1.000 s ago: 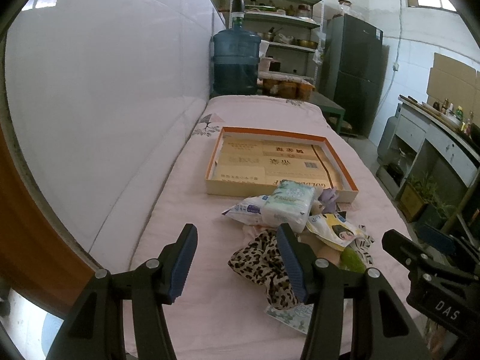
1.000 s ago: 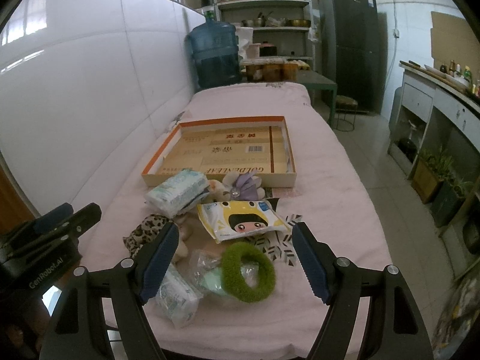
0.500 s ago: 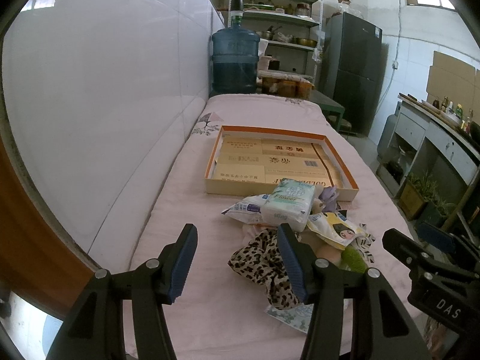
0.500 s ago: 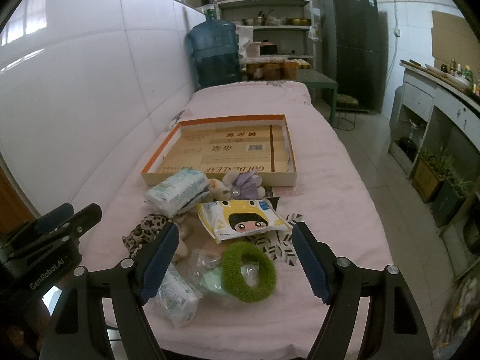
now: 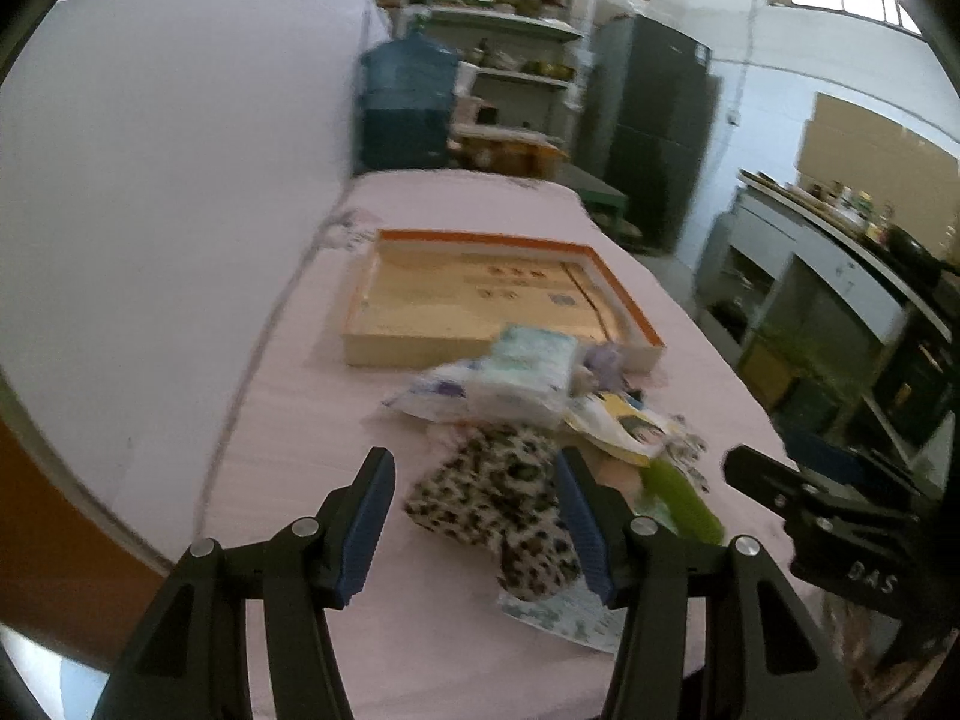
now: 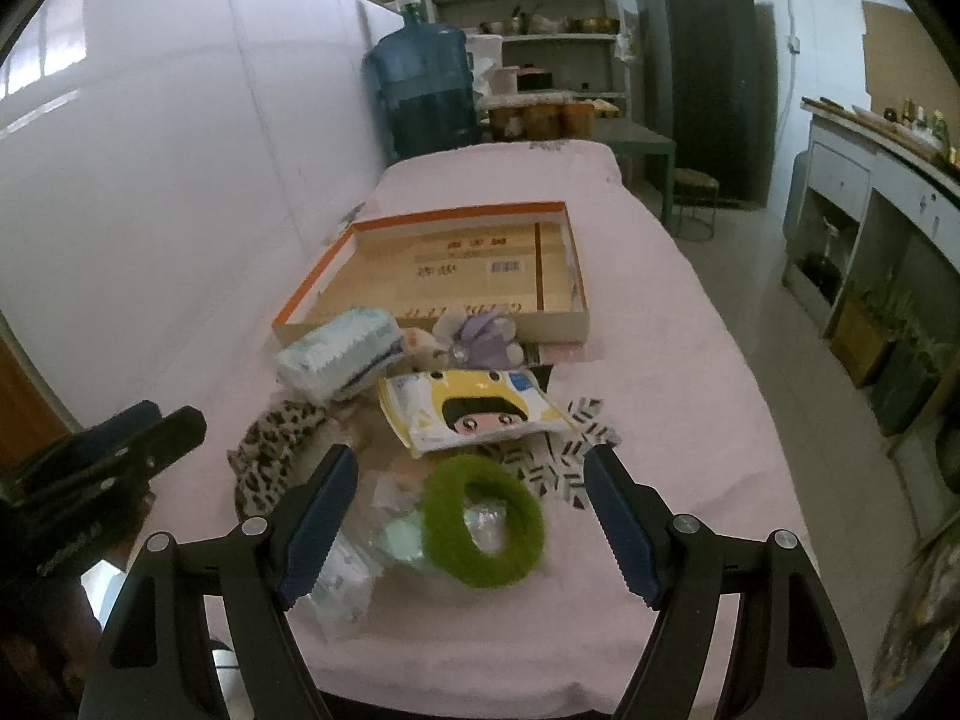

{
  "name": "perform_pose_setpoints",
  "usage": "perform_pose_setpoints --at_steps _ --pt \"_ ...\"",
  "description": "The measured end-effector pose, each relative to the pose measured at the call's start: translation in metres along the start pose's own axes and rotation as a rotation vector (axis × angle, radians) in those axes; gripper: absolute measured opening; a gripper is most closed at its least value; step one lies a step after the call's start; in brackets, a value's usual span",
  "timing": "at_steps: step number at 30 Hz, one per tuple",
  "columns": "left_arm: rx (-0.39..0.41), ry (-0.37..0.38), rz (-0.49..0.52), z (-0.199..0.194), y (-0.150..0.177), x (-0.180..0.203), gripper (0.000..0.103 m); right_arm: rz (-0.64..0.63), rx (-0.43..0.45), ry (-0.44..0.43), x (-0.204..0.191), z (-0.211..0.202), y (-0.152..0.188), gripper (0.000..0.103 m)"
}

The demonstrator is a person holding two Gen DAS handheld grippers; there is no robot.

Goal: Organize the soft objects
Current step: 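Grasp the leopard scrunchie with the left tool while the right tool grasps the green ring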

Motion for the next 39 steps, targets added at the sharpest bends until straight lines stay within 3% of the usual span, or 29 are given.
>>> perform_pose_setpoints --at_steps 5,9,13,18,24,25,29,34,39 --pt "-0.06 0.066 0.021 0.019 0.005 0.008 0.056 0.017 -0.02 -0.014 0.007 0.008 0.007 0.079" --pt "-0.101 0.064 0.031 0.035 0.005 0.011 0.054 0.025 -0.026 -0.028 0.012 0.01 0.01 0.079" --pt "-0.143 0.075 0.025 0.049 0.009 0.011 0.044 0.022 -0.042 -0.057 0.013 0.014 0.013 0.079" --pt "-0.17 0.065 -0.008 0.059 0.014 0.001 0.019 0.018 -0.074 -0.092 0.009 0.022 0.02 0.079" --pt "-0.143 0.086 -0.055 0.05 0.013 -0.01 0.011 0.041 -0.11 -0.116 0.008 0.031 0.025 0.079" --pt "-0.136 0.084 -0.058 0.049 0.013 -0.012 0.011 0.041 -0.113 -0.114 0.009 0.032 0.025 0.074" --pt "-0.123 0.072 -0.06 0.044 0.011 -0.014 0.011 0.048 -0.137 -0.139 0.01 0.038 0.029 0.034" --pt "-0.116 0.07 -0.053 0.04 0.01 -0.014 0.011 0.028 -0.134 -0.168 0.007 0.036 0.03 0.018" --pt "-0.099 0.075 -0.051 0.035 0.008 -0.014 0.01 0.031 -0.119 -0.193 0.006 0.031 0.028 0.015"
Point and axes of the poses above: each gripper's, at about its wrist camera, not at the fingertips, and z roughly the way its jaws point, x to its right, y to its underside, the point moved 1 cm from there along z, roughly the way its jaws point, and after that the axes turned 9 degrees about -z, right-handed, at the moved point
